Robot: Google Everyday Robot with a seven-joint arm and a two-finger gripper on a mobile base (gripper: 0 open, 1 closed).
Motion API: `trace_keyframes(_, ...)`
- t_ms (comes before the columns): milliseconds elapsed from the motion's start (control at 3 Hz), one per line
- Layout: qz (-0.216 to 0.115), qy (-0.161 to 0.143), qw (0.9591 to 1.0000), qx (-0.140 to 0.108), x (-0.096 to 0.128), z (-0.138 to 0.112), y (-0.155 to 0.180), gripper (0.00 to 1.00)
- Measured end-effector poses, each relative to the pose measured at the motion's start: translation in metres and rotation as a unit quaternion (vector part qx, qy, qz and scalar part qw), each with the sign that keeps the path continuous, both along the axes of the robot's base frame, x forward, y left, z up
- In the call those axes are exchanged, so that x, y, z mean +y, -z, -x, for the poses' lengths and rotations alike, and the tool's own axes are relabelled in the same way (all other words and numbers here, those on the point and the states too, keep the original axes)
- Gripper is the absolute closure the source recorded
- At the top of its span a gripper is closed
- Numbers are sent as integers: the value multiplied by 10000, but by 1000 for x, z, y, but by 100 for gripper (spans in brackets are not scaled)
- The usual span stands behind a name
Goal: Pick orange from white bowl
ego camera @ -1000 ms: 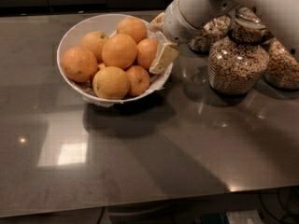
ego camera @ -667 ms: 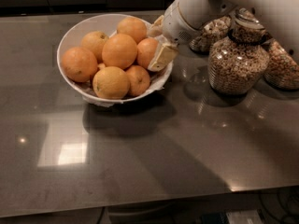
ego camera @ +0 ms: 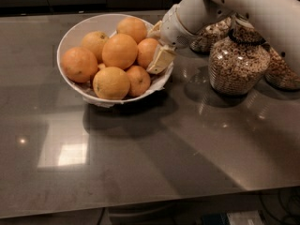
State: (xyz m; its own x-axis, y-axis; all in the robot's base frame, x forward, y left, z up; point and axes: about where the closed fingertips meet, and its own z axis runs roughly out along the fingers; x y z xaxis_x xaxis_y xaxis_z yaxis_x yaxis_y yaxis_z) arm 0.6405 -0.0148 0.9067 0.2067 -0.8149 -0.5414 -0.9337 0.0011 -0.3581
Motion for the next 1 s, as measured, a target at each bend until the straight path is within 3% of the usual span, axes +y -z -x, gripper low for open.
trace_keyframes(333, -8, -10, 10000, 23, 0, -1, 1, 32)
trace_keyframes(1000, -22, -27, 10000, 49, -1, -2, 2, 75)
